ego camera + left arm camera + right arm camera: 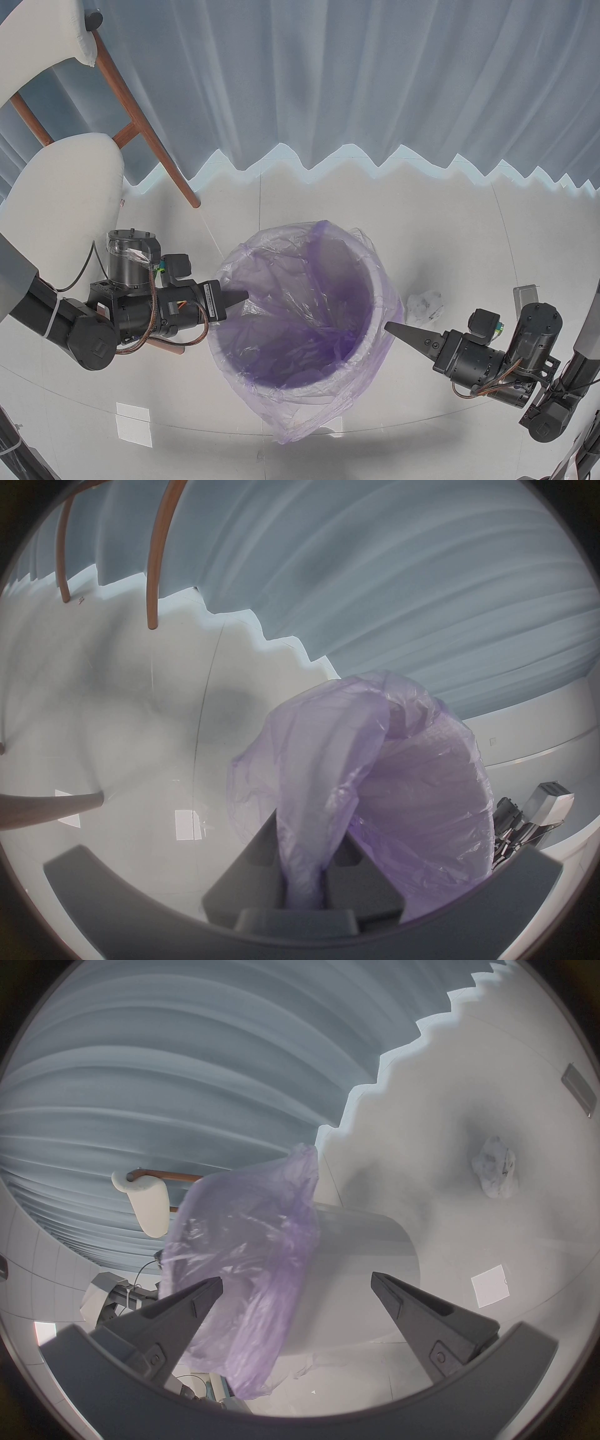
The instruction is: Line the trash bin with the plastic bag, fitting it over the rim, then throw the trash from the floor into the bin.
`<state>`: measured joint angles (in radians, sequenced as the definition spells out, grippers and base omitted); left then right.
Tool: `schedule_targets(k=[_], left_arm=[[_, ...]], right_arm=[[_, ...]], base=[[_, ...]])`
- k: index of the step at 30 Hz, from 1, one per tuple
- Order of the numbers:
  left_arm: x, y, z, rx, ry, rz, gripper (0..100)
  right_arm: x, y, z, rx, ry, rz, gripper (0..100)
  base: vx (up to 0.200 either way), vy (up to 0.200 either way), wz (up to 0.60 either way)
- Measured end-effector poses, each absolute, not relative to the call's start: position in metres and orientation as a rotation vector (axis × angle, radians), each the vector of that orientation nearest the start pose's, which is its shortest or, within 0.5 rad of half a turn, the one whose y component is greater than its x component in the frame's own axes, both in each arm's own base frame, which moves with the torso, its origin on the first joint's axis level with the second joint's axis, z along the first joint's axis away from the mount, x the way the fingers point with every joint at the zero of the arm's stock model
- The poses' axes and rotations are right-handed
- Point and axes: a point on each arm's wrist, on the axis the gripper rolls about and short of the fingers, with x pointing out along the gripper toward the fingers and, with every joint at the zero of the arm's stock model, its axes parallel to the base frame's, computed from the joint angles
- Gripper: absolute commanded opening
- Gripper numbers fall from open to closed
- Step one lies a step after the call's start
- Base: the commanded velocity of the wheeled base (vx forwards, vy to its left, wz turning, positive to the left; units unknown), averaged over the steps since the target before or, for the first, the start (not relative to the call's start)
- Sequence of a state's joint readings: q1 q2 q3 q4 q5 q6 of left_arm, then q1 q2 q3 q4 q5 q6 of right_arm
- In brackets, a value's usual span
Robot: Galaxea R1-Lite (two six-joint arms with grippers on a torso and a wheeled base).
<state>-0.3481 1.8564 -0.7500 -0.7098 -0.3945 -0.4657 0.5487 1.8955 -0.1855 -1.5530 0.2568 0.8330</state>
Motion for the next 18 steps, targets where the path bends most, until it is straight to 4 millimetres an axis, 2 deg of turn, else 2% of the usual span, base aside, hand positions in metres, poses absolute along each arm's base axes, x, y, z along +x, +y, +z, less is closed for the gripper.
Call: schedule_targets(k=[8,18], left_arm=[[0.297,-0.120,0.132,-0.446,0.556,-0.636,0],[0.291,-0.116,0.147,-0.455,0.517,-0.641,0]], right_arm=[[0.214,0.136,0.073,0.753,0.519,0.661,100],[0.218,0.127,0.057,0.717,0.557,0.592,100]], base=[[0.000,0.000,0.00],[0.000,0.000,0.00]])
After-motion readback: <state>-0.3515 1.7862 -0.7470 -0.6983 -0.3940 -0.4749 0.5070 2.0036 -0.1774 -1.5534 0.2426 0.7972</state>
